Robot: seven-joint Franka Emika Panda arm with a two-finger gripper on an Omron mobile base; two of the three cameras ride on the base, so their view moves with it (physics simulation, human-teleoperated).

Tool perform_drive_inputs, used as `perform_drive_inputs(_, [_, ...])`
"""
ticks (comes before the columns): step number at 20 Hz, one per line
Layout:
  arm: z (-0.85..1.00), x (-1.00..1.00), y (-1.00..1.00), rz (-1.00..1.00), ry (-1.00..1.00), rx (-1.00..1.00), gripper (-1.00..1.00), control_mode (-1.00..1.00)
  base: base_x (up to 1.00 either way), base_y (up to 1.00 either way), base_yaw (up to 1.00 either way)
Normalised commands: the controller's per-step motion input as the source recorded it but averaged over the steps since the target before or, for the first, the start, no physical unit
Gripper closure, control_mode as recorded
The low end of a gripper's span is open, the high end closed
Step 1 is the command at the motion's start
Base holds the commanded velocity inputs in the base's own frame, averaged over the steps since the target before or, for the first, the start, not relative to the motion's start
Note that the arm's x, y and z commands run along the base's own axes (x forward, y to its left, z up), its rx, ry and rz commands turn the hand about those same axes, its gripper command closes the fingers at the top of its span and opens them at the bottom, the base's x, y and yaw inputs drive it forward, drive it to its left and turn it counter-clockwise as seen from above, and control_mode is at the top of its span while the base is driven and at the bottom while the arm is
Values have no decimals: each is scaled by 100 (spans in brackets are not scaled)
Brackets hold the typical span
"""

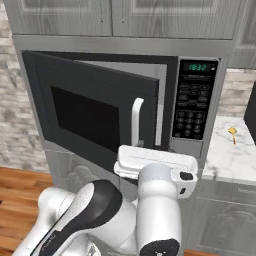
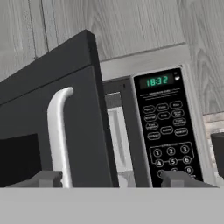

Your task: Open the microwave door.

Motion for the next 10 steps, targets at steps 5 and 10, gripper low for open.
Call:
perform_drive_inputs(5, [3,14,-55,7,-19,0,-100,-100,0,0,0])
perform_drive_inputs(10, [-16,53,-28,15,-2,-5,-100,-100,0,0,0])
